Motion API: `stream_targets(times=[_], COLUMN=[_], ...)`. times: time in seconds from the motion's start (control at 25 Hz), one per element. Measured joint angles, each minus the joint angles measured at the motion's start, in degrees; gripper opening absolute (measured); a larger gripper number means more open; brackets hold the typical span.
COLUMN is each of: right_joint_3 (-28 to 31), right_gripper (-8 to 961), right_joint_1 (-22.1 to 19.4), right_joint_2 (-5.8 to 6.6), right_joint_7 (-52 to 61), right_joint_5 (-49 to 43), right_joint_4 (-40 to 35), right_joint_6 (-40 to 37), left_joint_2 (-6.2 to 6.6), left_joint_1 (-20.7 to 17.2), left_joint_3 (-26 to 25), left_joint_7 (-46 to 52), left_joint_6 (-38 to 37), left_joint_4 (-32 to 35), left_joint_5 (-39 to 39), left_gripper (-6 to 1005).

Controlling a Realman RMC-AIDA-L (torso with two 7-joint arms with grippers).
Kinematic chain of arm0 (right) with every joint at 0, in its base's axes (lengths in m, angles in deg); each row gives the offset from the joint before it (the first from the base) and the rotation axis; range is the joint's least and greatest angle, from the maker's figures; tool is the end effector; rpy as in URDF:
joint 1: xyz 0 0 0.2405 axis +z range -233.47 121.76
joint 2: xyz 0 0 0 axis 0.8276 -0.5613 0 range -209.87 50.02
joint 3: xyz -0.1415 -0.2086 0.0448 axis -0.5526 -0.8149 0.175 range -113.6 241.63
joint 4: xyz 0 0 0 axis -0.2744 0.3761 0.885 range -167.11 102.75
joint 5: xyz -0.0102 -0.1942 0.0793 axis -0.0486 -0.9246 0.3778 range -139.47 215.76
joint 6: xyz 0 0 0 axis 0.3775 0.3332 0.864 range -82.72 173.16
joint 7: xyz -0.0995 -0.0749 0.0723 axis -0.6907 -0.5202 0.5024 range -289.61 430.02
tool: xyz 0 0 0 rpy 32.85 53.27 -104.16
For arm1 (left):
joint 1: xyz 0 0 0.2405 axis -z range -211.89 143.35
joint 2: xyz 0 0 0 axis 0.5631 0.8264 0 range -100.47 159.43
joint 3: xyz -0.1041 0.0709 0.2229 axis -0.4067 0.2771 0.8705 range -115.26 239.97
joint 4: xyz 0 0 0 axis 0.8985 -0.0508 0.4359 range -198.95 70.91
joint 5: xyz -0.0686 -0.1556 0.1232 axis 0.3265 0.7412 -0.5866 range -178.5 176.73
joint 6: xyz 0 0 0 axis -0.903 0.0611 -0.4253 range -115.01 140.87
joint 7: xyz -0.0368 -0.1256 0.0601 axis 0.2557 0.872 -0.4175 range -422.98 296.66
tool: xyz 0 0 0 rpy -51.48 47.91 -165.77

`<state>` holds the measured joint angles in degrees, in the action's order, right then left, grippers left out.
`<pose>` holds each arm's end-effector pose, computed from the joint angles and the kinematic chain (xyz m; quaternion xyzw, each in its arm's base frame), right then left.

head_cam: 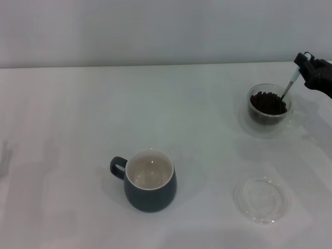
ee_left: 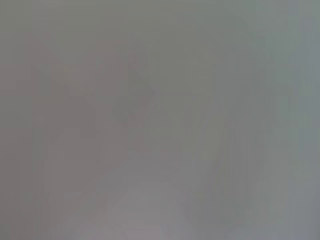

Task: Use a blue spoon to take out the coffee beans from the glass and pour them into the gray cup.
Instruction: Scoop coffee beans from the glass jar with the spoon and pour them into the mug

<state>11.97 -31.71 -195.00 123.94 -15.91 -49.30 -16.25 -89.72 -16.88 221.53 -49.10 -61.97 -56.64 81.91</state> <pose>0.3438 0.3554 0.0405 -0.7291 0.3324 0.3551 0.4815 -0.3736 0.2704 -0.0002 -0.6148 -0.3087 -0.3191 0.6519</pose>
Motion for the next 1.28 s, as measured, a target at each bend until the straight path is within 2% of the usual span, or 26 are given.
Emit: stream_targets(times=[0.56, 1.28], right_joint_3=[0.77, 0.76], right_gripper=[149, 149], right_joint_1=[0.05, 0.17], right_joint_2=[-0.06, -0.05], right_joint_7=[17.36, 28.24], right_joint_5=[3.57, 8.57], right_joint_4=[1.38, 4.15], right_joint_6=[2.93, 3.76], left_joint_2=[0.02, 0.02], left_joint_1=[0.45, 0.64], left_joint_3=[0.0, 0.0], left_joint_7=[0.0, 0.0], left_joint_6=[0.19, 0.09], left_joint_4=[-1.0, -1.68], left_joint_5=[0.37, 1.58], left_gripper=[730, 730])
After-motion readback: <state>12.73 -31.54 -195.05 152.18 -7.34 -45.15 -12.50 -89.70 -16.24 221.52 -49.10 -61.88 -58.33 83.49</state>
